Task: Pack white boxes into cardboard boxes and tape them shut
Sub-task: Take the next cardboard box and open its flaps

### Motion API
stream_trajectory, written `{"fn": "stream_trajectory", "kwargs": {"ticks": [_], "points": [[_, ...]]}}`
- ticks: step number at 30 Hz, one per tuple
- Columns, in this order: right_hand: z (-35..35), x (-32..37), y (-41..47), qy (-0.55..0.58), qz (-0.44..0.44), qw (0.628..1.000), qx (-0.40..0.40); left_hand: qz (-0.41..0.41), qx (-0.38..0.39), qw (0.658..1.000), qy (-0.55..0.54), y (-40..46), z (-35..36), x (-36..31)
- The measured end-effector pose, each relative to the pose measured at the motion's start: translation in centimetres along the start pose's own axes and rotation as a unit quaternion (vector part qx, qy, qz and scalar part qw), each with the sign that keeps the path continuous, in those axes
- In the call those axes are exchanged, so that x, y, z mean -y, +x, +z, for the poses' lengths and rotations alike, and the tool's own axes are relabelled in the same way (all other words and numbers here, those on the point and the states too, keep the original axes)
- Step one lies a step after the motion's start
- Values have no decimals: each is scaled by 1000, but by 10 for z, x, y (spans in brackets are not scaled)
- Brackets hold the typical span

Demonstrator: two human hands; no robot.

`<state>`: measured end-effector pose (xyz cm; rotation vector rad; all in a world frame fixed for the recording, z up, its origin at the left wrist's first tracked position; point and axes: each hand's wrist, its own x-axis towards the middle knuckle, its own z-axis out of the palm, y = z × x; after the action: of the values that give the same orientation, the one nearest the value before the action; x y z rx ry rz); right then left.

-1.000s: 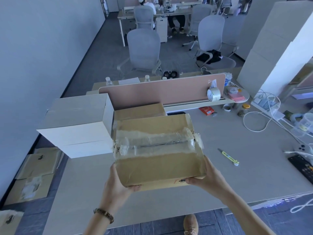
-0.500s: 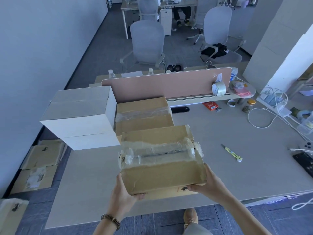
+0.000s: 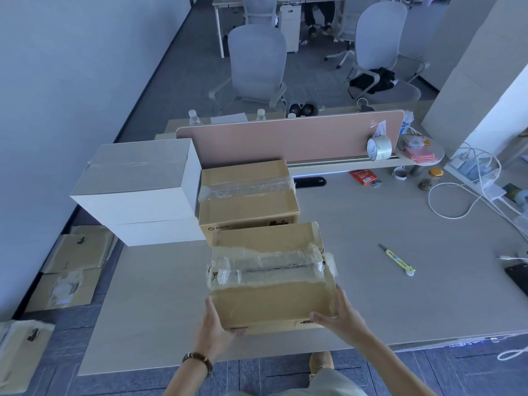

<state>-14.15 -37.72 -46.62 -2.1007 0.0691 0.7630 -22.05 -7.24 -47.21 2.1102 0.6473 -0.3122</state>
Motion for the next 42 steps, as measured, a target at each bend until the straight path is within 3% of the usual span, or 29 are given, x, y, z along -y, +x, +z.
{"fn": "stream_trajectory", "kwargs": {"ticks": [6,10,19,25,32,35,42], "points": [[-6,-5,7,-51,0,998,-46,-3,32,999,-15,7,-9,15],[-10,-6,3,29,-9,995,-94,11,20,999,-41,-1,-16,14],[-12,-2,-10,214,-43,975,-41,-9,9,958,-286,-10,-21,0],[-11,3,-18,262,-55,963,-17,0,8,940,-341,-14,-22,-5],[-10,-2,-16,316,-14,949,-7,-87,36,902,-420,-7,-35,6],[-13,-2,-13,338,8,941,-17,-66,74,923,-372,-10,-44,5],[-22,-3,-12,236,7,972,14,3,190,970,-152,-6,-53,12]]}}
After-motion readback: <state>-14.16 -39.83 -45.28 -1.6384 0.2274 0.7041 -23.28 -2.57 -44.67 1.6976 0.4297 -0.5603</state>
